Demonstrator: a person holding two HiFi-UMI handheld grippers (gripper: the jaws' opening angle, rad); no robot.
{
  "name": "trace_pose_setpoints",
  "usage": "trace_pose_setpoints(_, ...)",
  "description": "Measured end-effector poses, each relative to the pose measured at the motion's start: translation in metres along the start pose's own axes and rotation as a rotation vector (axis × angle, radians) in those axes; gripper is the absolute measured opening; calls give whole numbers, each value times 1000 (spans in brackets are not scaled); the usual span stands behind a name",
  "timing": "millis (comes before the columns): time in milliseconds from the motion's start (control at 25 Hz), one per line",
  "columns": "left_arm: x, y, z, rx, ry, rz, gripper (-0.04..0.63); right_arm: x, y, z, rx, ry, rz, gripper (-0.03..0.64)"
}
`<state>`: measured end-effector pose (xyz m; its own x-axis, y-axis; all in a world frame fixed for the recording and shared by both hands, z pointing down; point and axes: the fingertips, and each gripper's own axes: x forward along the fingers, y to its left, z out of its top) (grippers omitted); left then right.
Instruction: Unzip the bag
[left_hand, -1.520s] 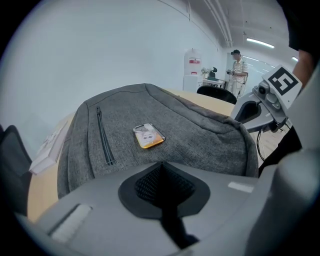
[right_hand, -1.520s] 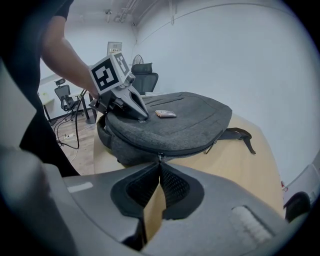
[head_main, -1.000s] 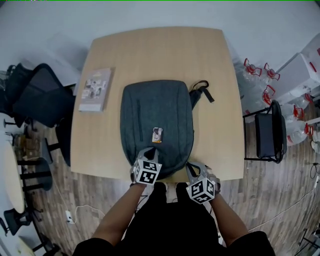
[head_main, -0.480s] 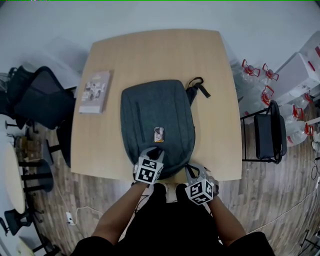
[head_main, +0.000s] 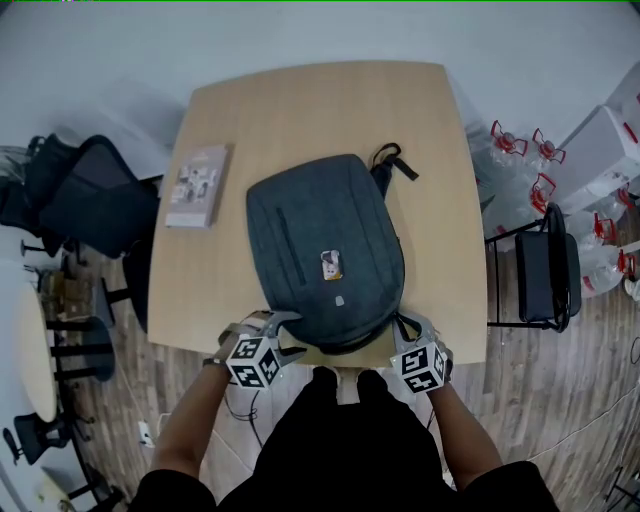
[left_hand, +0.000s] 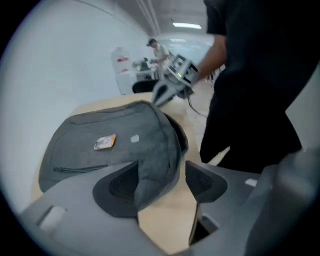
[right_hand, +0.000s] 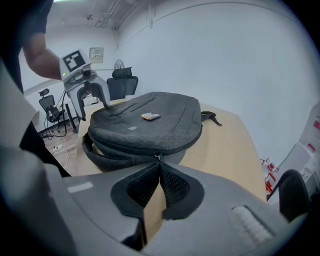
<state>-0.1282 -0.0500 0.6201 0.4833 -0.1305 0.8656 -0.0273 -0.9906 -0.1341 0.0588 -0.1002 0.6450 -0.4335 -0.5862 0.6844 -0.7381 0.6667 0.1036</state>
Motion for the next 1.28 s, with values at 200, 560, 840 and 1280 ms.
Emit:
trace_pose_setpoints(200, 30, 4, -13, 248, 117, 48, 255, 3, -20, 2, -9, -5, -16, 11)
trace_pose_setpoints(560, 44, 11, -9, 63, 43, 7, 183, -7, -14, 0, -79, 28, -58, 11)
trace_pose_setpoints(840, 50, 13, 6, -9, -18, 10, 175, -20, 17, -1, -105, 56, -53, 11)
trace_pose_setpoints(1280, 78, 24, 62, -173, -70, 117, 172, -28, 45, -3, -58, 115, -74, 8)
